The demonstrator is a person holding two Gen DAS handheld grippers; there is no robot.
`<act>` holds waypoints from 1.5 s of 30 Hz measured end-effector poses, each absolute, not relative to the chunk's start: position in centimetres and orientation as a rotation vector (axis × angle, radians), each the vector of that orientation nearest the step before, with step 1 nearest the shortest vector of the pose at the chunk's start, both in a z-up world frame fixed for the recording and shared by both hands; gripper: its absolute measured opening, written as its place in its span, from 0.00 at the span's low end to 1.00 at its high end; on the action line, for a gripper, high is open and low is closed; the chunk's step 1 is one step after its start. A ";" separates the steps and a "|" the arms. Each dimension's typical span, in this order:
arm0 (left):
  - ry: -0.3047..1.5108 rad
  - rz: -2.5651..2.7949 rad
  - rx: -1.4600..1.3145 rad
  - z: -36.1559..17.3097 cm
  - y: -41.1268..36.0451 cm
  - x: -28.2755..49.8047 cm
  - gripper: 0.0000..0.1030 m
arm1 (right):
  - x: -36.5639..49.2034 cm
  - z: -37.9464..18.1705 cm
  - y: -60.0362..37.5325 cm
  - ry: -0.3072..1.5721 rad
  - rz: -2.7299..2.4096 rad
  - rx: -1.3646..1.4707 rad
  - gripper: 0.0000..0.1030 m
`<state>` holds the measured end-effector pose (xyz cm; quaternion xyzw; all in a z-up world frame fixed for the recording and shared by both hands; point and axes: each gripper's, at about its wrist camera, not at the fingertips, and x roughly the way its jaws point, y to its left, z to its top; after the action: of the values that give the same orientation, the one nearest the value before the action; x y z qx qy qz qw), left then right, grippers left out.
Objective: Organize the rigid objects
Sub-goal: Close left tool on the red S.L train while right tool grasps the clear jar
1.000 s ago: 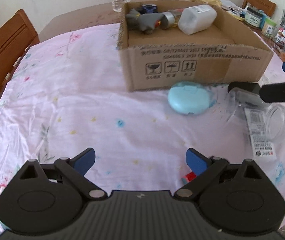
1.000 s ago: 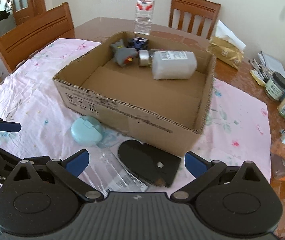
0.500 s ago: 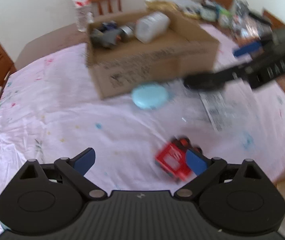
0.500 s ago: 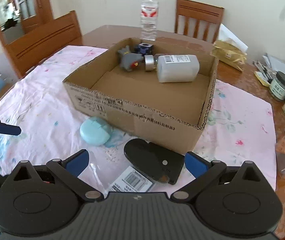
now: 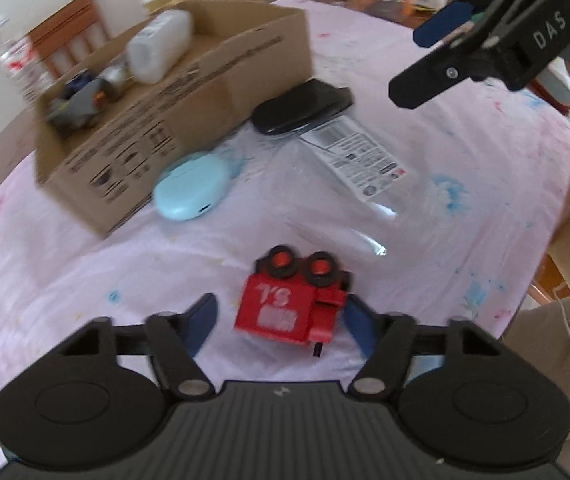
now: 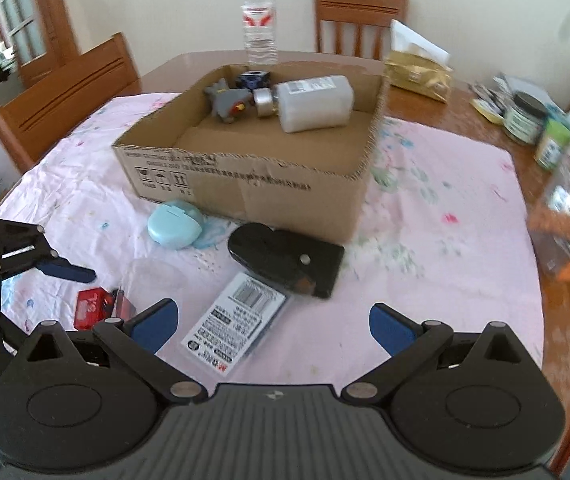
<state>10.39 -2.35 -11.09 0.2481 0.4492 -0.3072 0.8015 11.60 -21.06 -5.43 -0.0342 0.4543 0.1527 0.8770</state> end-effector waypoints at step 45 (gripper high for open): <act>1.008 -0.339 0.225 -11.3 2.1 10.0 0.49 | 14.9 -9.6 -6.9 0.869 1.141 -0.883 1.00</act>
<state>9.96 2.09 -11.33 0.1071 0.4795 -0.1611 0.8559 14.92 -6.87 -9.61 -0.3910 0.3851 0.5052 0.6660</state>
